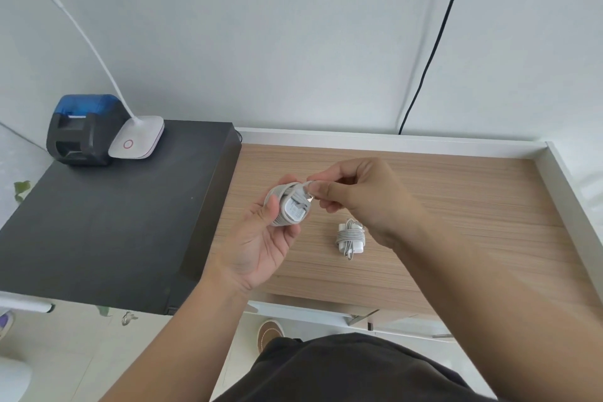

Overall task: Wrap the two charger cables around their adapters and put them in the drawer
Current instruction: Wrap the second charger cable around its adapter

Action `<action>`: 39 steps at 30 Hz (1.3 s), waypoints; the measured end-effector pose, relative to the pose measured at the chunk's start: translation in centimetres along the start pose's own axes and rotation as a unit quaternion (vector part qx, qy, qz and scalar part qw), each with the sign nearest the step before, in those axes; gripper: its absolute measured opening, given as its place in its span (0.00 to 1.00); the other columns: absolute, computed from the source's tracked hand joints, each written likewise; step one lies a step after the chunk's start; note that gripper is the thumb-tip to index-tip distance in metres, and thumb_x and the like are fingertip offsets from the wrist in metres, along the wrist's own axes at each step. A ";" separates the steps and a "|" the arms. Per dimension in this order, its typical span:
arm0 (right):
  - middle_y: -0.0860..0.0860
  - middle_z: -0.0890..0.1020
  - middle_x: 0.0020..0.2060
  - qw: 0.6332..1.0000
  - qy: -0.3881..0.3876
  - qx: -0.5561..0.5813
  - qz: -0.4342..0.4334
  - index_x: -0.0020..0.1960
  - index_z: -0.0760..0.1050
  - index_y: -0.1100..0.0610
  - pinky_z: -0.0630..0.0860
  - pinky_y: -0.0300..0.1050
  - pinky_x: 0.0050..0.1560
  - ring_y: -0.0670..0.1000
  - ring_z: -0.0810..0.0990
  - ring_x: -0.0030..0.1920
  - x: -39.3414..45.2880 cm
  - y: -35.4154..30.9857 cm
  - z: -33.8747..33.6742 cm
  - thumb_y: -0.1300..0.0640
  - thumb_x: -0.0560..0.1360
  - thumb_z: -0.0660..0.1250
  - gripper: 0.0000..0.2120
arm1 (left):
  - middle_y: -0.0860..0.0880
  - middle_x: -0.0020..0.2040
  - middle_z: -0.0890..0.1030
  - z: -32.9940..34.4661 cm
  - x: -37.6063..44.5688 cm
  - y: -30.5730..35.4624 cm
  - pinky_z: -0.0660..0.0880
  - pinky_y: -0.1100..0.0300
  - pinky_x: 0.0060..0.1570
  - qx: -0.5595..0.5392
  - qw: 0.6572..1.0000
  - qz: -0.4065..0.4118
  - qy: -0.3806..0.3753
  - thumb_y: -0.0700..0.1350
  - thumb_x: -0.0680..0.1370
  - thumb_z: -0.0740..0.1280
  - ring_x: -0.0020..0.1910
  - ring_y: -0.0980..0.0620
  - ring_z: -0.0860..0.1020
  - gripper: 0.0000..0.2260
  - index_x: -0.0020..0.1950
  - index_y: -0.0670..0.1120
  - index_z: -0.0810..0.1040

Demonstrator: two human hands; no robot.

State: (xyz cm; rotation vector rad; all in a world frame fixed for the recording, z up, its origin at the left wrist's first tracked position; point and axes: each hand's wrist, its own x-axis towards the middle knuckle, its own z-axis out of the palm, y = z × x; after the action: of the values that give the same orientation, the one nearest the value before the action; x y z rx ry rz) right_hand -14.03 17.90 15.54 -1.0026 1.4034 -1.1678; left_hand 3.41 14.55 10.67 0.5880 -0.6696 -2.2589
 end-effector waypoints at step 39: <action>0.53 0.86 0.38 0.994 0.066 0.042 -0.070 0.43 0.84 0.56 0.75 0.39 0.39 0.43 0.78 0.34 -0.2 1.2 0.0 0.60 0.72 0.73 0.02 | 0.41 0.50 0.77 3.7 2.1 -1.3 0.75 0.68 0.33 0.029 0.993 0.074 0.089 0.44 0.73 0.66 0.39 0.55 0.77 0.12 0.55 0.40 0.74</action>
State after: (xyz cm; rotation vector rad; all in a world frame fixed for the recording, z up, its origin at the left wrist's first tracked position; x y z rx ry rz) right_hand -13.97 18.32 14.41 -0.9916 1.3914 -1.4077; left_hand -0.71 14.90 12.29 0.7338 -0.6688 -2.0280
